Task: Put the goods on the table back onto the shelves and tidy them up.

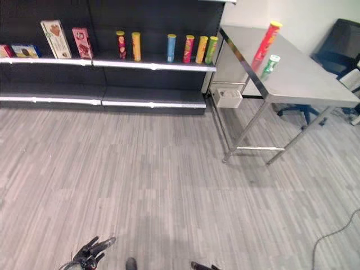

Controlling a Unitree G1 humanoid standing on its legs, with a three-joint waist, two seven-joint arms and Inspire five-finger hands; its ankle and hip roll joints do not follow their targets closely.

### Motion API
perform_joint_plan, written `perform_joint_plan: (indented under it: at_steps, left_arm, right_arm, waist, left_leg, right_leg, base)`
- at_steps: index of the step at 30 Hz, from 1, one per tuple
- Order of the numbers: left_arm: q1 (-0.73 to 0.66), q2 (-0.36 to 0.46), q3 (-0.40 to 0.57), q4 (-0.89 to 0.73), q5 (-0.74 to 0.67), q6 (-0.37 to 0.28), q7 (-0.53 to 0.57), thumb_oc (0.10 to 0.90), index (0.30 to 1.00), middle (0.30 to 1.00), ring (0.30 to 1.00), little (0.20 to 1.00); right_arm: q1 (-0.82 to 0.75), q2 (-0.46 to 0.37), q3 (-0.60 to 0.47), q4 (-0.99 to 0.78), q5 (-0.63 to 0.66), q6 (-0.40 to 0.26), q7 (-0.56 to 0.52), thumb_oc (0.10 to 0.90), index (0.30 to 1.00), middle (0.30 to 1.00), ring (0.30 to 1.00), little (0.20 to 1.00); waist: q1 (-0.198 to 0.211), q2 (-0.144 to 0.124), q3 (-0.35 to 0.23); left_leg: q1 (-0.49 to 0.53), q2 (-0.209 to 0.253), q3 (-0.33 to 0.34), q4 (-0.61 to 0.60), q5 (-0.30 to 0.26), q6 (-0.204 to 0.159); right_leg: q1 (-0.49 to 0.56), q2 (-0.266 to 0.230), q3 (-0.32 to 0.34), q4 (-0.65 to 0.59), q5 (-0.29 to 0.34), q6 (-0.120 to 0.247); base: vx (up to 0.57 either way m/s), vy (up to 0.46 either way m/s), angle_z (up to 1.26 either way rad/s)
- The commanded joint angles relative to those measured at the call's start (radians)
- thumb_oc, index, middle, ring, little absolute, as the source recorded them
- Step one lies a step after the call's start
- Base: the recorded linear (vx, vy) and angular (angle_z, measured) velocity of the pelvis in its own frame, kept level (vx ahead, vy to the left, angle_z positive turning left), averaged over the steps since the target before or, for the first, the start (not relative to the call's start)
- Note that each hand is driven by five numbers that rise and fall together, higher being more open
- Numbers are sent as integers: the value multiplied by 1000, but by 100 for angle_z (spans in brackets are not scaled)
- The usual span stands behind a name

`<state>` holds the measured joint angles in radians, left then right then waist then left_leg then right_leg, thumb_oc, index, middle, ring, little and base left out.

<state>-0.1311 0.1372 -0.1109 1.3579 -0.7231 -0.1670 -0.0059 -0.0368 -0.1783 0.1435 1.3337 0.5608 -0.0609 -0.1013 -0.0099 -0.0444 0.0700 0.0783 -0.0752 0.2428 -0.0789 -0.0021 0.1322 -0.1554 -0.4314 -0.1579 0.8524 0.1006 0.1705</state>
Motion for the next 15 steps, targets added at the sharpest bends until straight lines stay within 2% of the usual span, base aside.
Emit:
perform_joint_plan:
  at_steps: [1,3,4,5,6,7,8,10,12,13,15]
  left_arm:
    - [19,1,40,-1,59,-6,-32,800,900,900,900,900]
    - [23,-6,24,9,93,-7,-35,800,900,900,900,900]
    - [23,-16,3,16,133,-2,-36,800,900,900,900,900]
    - [22,-19,-3,18,152,-3,-40,800,900,900,900,900]
    - [22,-19,-3,18,152,-3,-40,800,900,900,900,900]
    - [21,-23,-8,21,172,-6,-43,800,900,900,900,900]
    - [8,-37,-13,14,210,-3,-51,800,900,900,900,900]
    - [17,-45,-11,24,205,-1,-57,800,900,900,900,900]
    - [19,-44,0,29,187,4,-55,800,900,900,900,900]
    - [27,-44,10,32,174,-3,-61,800,900,900,900,900]
    - [26,-50,-5,18,164,-5,-57,800,900,900,900,900]
  right_arm:
    - [-49,33,22,-38,-14,-31,53,800,900,900,900,900]
    - [-43,31,19,-16,-9,-26,52,800,900,900,900,900]
    - [-37,31,16,6,6,-17,56,800,900,900,900,900]
    - [-36,29,11,14,17,-14,60,800,900,900,900,900]
    - [-36,29,11,14,17,-14,60,800,900,900,900,900]
    - [-34,30,1,23,29,-13,62,800,900,900,900,900]
    - [-20,28,-38,47,60,-6,73,800,900,900,900,900]
    - [-8,23,-52,66,64,-1,81,800,900,900,900,900]
    - [-3,19,-57,75,59,-2,80,800,900,900,900,900]
    - [-10,9,-61,74,48,-9,77,800,900,900,900,900]
    - [-15,5,-53,50,51,-26,72,800,900,900,900,900]
  waist:
    - [-57,27,52]
    - [-85,26,60]
    - [-100,21,58]
    - [-109,17,58]
    - [-109,18,58]
    - [-119,13,57]
    - [-137,9,50]
    - [-143,18,28]
    - [-145,31,18]
    - [-143,57,0]
    - [-137,53,-6]
  left_leg:
    - [-14,71,25,-8,28,-85]
    - [34,66,30,-8,-12,-99]
    - [95,61,13,-8,-77,-120]
    - [119,60,7,-8,-97,-129]
    - [119,61,7,-8,-97,-129]
    - [145,60,4,-8,-119,-138]
    - [209,56,-10,-8,-169,-141]
    - [245,58,-18,-8,-187,-137]
    - [263,65,-20,-7,-183,-140]
    - [234,103,-12,141,-100,-191]
    - [161,144,3,297,7,-263]
  right_leg:
    - [8,163,-82,-229,40,-50]
    - [-14,212,-126,-397,7,-59]
    - [-37,246,-150,-577,-8,-44]
    - [-43,268,-160,-667,10,-37]
    - [-42,268,-160,-668,11,-37]
    - [-61,276,-175,-738,42,-23]
    - [-66,266,-237,-828,81,-14]
    - [-47,284,-234,-787,60,-39]
    - [-38,299,-235,-770,42,-50]
    - [17,336,-260,-789,15,-82]
    - [72,357,-271,-834,9,-100]
  base:
    - [334,95,-24]
    - [483,45,-44]
    - [569,-36,-19]
    - [437,-38,6]
    - [284,-22,52]
    - [623,-66,66]
    - [769,-68,82]
    - [631,-40,37]
    - [431,-60,-11]
    - [480,-143,-21]
    - [421,-183,-7]
